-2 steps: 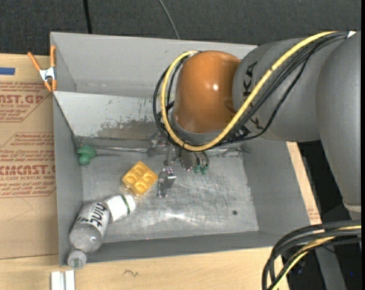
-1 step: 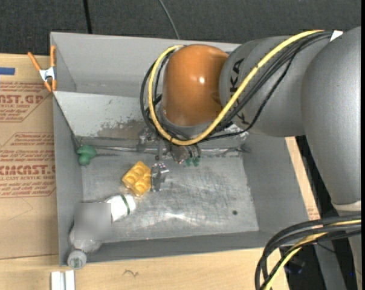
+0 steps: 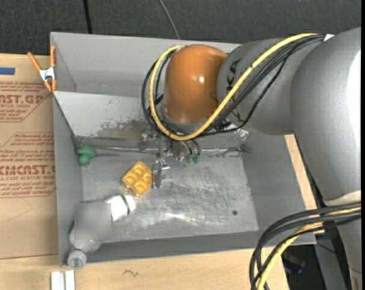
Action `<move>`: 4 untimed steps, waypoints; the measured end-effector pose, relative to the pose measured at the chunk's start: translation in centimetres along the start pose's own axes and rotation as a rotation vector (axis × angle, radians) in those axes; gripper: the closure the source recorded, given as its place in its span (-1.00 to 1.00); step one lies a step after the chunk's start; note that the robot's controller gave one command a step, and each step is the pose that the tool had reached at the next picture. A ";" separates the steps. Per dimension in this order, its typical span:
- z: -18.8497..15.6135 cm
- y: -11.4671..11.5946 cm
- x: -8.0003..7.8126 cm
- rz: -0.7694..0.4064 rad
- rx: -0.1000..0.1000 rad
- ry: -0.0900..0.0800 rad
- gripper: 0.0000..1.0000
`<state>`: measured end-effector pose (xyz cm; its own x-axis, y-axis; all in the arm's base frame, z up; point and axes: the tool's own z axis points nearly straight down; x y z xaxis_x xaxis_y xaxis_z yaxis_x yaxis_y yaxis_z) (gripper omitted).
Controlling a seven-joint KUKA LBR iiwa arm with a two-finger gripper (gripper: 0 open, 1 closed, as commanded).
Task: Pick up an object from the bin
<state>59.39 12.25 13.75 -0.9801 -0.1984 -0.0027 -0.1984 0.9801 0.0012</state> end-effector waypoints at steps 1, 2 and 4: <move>5.8 0.5 0.0 -0.272 0.001 -0.002 -1.00; 6.7 0.4 -0.5 -0.369 0.000 -0.012 1.00; -1.5 0.5 -0.7 -0.369 0.001 -0.004 1.00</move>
Offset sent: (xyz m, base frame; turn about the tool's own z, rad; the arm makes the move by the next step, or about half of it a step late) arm -0.0008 0.0006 -0.0675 -0.4059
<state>59.93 12.90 15.29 -0.8423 -0.5389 -0.0069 -0.5389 0.8424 -0.0016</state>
